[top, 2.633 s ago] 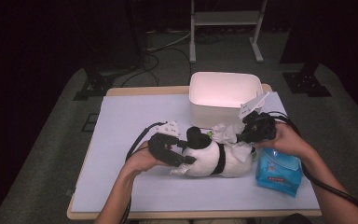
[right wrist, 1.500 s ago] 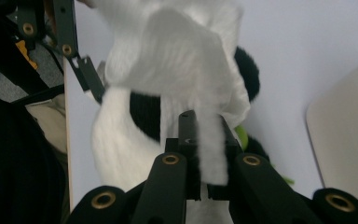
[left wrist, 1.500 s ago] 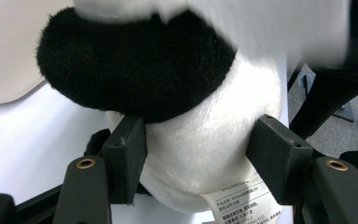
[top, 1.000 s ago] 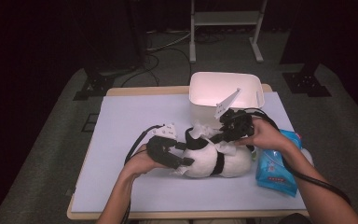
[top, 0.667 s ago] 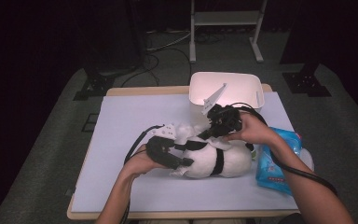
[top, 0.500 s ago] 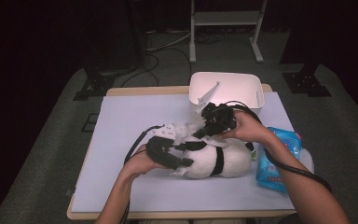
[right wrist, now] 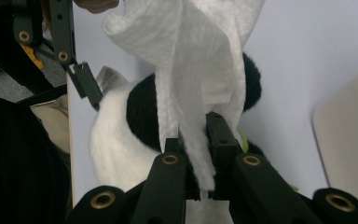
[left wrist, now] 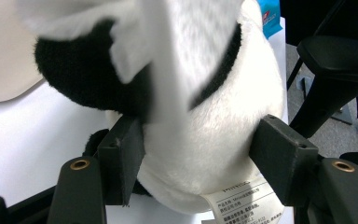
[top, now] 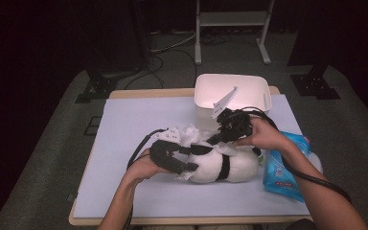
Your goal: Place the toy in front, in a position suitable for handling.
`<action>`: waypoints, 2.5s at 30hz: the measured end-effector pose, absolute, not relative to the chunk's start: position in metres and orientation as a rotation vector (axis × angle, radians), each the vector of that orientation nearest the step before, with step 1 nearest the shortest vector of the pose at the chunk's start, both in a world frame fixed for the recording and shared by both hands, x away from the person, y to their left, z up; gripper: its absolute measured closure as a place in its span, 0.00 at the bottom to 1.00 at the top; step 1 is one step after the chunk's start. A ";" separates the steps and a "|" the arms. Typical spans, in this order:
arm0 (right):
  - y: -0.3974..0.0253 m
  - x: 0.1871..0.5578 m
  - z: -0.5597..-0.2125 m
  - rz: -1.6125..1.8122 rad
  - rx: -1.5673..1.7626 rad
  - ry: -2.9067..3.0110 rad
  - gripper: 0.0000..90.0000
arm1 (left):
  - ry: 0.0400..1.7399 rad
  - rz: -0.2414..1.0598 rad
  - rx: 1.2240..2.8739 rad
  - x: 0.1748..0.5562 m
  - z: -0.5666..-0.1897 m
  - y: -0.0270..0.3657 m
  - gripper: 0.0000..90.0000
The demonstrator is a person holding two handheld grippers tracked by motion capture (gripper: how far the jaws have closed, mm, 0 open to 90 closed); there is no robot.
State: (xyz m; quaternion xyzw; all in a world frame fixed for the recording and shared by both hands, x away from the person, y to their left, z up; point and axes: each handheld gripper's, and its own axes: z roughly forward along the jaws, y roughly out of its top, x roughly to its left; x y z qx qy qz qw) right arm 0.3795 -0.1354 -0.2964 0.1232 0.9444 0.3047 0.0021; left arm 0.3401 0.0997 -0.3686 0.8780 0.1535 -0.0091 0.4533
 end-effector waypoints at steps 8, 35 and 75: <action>-0.165 0.373 -0.310 0.942 0.463 2.974 0.95 | 0.393 -0.024 2.160 0.342 -0.369 0.101 0.40; -0.206 0.373 -0.326 1.001 0.593 2.934 0.95 | 0.390 -0.033 2.196 0.340 -0.380 0.089 0.14; -0.191 0.373 -0.329 1.313 0.610 2.871 0.96 | 0.387 0.104 2.169 0.343 -0.315 0.108 0.37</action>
